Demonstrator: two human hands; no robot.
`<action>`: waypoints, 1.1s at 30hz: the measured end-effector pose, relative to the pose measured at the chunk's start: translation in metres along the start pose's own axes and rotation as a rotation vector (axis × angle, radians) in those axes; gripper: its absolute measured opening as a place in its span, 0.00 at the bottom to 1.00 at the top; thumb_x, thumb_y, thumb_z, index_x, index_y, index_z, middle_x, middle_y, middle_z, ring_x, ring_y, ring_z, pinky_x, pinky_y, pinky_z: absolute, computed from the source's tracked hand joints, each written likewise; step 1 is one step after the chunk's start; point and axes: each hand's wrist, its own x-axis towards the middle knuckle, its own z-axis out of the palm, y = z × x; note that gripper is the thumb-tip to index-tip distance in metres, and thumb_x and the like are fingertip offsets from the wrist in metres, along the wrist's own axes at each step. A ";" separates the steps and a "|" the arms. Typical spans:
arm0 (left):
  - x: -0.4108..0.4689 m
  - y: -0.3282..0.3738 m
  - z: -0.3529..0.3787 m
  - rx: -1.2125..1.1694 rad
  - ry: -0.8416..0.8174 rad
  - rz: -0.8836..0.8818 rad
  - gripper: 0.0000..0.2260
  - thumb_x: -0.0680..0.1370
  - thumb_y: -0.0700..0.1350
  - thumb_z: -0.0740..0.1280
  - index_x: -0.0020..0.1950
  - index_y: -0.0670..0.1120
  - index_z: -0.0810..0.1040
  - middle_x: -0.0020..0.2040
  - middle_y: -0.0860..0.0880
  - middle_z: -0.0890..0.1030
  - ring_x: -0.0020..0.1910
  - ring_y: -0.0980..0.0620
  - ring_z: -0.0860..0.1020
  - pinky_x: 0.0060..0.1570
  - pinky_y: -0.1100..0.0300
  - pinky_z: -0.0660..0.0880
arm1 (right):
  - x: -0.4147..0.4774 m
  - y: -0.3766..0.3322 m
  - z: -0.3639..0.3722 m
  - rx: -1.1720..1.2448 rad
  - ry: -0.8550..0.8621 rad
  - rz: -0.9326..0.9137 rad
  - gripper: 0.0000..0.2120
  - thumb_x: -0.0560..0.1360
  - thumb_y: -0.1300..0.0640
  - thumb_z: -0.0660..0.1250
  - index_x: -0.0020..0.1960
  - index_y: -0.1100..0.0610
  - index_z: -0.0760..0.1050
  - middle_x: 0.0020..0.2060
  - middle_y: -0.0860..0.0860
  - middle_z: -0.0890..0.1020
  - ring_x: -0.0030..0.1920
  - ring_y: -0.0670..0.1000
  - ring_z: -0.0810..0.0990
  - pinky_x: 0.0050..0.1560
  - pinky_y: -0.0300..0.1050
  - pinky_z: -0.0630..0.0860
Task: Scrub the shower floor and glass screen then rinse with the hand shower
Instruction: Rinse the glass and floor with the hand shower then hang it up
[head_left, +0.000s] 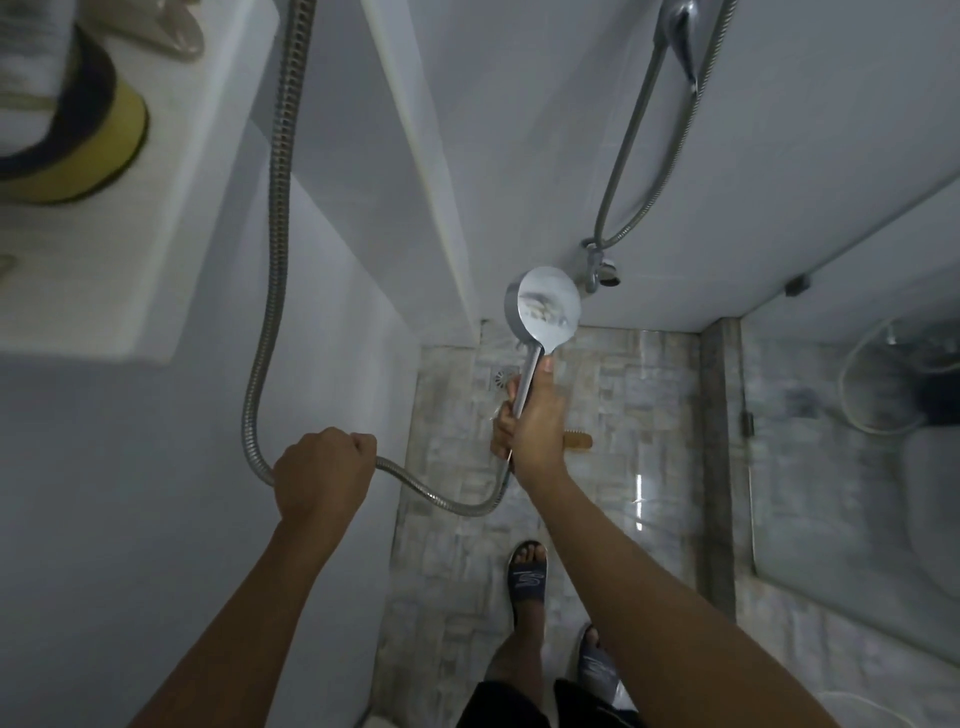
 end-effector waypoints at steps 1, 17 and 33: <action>-0.003 0.000 0.002 -0.002 -0.005 -0.005 0.22 0.80 0.46 0.61 0.26 0.41 0.72 0.23 0.46 0.73 0.22 0.49 0.67 0.26 0.63 0.60 | -0.002 0.006 -0.003 0.001 0.015 -0.003 0.30 0.77 0.29 0.52 0.32 0.53 0.68 0.21 0.50 0.62 0.19 0.49 0.60 0.24 0.37 0.58; -0.159 -0.026 0.015 -0.007 0.219 0.158 0.20 0.75 0.47 0.56 0.22 0.49 0.61 0.19 0.53 0.59 0.18 0.55 0.56 0.27 0.70 0.47 | -0.087 0.072 -0.067 -0.064 -0.061 0.052 0.32 0.77 0.29 0.49 0.30 0.55 0.66 0.24 0.53 0.62 0.17 0.49 0.59 0.24 0.34 0.57; -0.295 -0.035 0.001 0.177 0.285 0.225 0.22 0.78 0.44 0.60 0.24 0.49 0.59 0.21 0.52 0.56 0.21 0.55 0.55 0.27 0.66 0.51 | -0.164 0.153 -0.128 -0.152 -0.095 0.184 0.32 0.77 0.29 0.51 0.29 0.53 0.69 0.20 0.51 0.62 0.19 0.49 0.59 0.25 0.36 0.58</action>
